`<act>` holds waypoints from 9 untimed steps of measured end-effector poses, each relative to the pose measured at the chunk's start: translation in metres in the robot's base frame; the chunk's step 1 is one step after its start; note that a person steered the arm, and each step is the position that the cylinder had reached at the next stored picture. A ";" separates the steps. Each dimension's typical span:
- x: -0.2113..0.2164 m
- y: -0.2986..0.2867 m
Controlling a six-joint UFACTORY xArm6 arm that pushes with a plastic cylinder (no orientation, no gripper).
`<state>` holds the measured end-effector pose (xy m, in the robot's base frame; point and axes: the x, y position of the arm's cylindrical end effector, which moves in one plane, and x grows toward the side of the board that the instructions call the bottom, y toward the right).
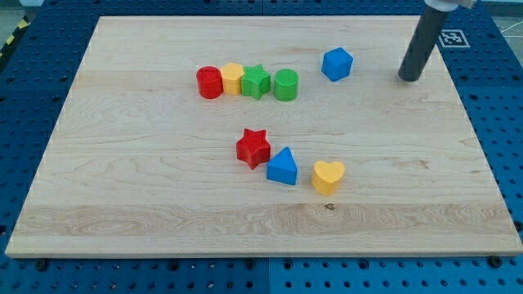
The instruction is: Move blue cube towards green circle
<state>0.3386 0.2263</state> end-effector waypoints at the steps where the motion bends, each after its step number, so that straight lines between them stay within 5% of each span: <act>1: -0.006 -0.017; 5: -0.035 -0.065; 9: -0.013 -0.091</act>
<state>0.3257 0.1352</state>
